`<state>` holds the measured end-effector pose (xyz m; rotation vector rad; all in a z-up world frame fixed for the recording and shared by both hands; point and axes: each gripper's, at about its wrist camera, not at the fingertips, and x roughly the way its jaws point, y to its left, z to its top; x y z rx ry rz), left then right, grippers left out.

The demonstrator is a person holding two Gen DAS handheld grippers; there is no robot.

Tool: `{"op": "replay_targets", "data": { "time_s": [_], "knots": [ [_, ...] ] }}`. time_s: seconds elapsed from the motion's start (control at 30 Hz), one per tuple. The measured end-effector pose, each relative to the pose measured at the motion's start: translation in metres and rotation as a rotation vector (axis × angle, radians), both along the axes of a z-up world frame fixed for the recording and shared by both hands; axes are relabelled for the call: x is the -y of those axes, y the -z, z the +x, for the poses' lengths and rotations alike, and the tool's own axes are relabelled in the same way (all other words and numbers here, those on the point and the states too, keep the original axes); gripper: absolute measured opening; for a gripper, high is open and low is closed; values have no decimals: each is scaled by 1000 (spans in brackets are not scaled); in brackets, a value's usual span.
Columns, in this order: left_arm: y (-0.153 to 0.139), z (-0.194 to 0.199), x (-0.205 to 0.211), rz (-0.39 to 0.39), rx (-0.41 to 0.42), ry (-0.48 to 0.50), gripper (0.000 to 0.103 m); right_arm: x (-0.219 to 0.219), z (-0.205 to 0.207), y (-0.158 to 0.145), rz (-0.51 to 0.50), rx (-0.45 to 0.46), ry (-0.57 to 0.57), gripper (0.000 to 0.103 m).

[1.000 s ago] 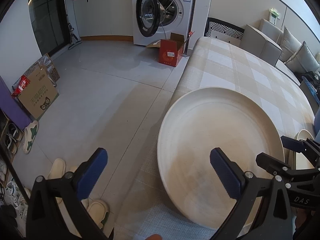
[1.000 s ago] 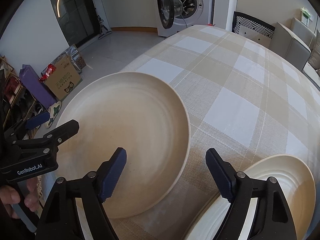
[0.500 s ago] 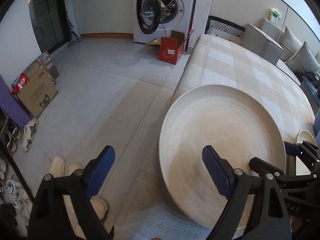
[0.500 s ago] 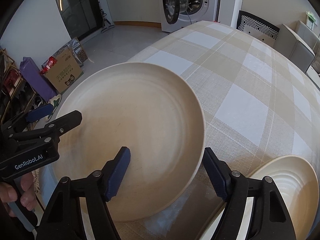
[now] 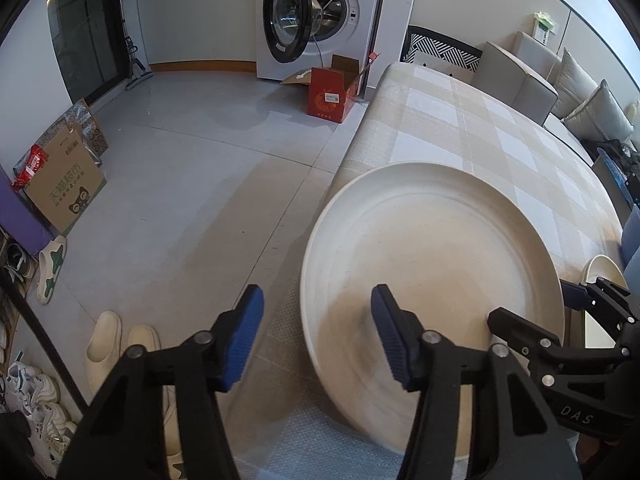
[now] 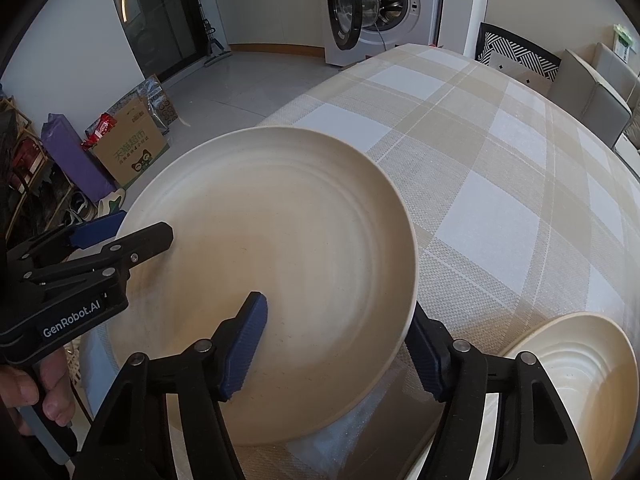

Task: Organize plates and bowls
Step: 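Close the left gripper on its plate rim while the right gripper closes on its rim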

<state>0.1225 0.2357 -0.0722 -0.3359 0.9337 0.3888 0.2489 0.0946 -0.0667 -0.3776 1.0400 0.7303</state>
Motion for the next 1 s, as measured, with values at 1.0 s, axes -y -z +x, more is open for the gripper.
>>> {"op": "replay_targets", "data": {
  "time_s": [1.0],
  "knots": [
    [-3,1,3,37,-37,1,19,11,0,-3,22,19,37,42]
  ]
}}
